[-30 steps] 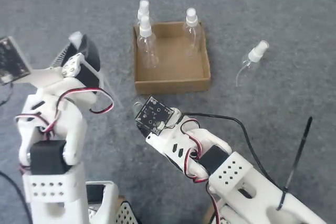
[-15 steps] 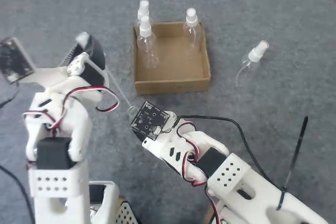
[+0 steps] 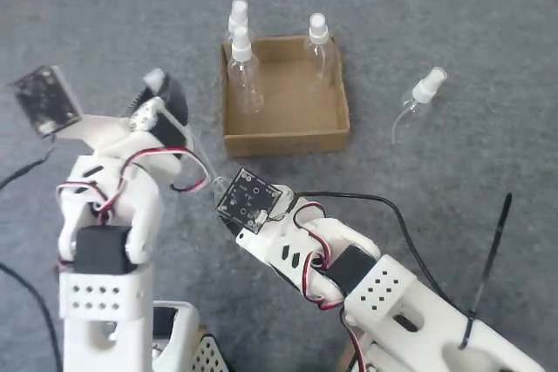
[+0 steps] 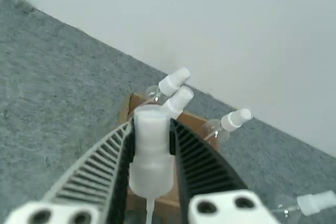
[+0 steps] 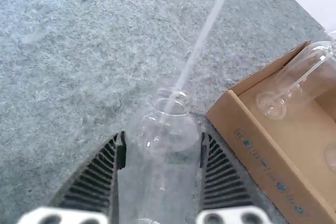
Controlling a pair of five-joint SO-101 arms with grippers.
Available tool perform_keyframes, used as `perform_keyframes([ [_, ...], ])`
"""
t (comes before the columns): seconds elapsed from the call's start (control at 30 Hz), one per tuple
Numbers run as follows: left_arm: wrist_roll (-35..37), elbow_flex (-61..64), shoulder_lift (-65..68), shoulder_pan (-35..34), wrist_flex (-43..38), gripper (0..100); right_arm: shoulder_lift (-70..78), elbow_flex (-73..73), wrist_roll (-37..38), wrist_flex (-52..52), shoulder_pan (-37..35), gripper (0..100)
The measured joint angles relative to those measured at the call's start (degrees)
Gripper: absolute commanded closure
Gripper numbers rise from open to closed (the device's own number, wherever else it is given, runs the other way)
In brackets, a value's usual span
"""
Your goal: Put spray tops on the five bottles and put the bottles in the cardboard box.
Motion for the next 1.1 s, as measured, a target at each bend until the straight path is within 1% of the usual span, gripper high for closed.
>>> perform_keyframes([
  [0.13,-0.1,1.8,0.0,2.8,2.1,99,0.0,0.0,0.0,0.0,0.0,99.0],
  [0.2,-0.7,3.0,0.0,3.1,2.2,99,-0.8,0.1,0.0,0.0,0.0,99.0],
  [0.4,-1.3,3.3,0.0,3.8,2.3,98,-9.0,2.9,0.0,0.0,1.2,99.0],
  [0.5,-1.5,3.3,-0.4,5.8,3.9,98,-12.7,4.3,0.0,0.0,1.7,99.1],
  [0.67,-5.3,5.5,-8.1,9.6,5.4,98,-15.7,4.6,0.0,0.0,1.8,99.1],
  [0.9,-7.9,13.2,-20.6,10.3,4.1,98,-16.3,4.6,0.0,0.0,1.8,99.1],
  [1.0,-8.5,13.9,-22.2,10.3,3.6,98,-16.3,4.6,0.1,0.0,1.7,99.1],
  [1.1,-9.3,14.0,-22.3,12.0,3.6,98,-16.3,4.6,0.0,0.0,1.8,99.1],
])
